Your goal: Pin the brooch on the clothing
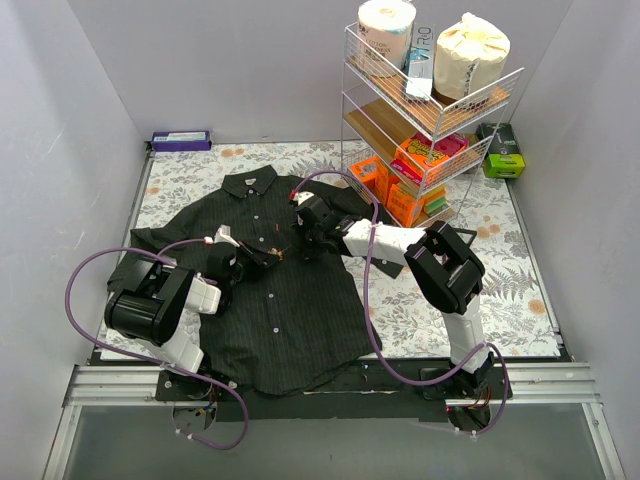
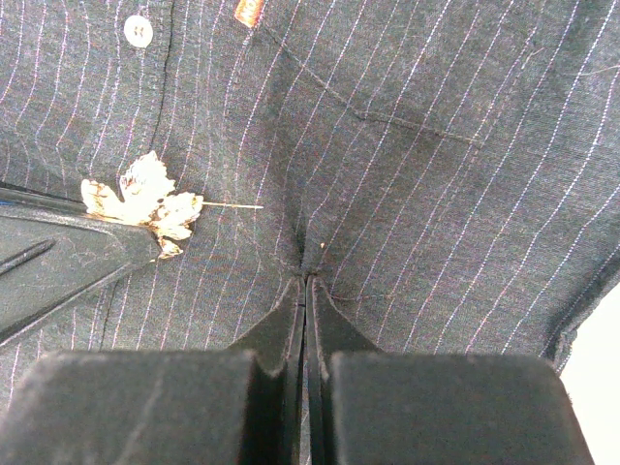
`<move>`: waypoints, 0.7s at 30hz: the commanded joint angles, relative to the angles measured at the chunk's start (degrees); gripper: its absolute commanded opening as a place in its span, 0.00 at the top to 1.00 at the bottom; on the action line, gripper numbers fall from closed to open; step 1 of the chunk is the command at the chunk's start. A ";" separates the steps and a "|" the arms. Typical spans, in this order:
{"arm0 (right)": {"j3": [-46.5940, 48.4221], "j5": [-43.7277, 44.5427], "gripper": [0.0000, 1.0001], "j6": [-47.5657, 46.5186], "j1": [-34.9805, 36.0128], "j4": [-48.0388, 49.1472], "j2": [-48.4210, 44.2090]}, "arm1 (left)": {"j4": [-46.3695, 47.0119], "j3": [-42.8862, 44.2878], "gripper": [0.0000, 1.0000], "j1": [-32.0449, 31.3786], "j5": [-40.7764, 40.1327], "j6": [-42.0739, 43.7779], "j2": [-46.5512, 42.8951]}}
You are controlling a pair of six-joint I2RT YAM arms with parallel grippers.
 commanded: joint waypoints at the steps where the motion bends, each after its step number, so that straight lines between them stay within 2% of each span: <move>1: 0.57 -0.54 0.99 0.84 -0.12 1.29 -2.16 | 0.10 -0.25 1.00 -0.12 -0.74 0.82 -1.75; 21: 0.48 -0.10 0.99 0.84 -0.12 1.11 -2.07 | -1.92 -0.42 1.00 -0.20 -0.82 1.97 -3.15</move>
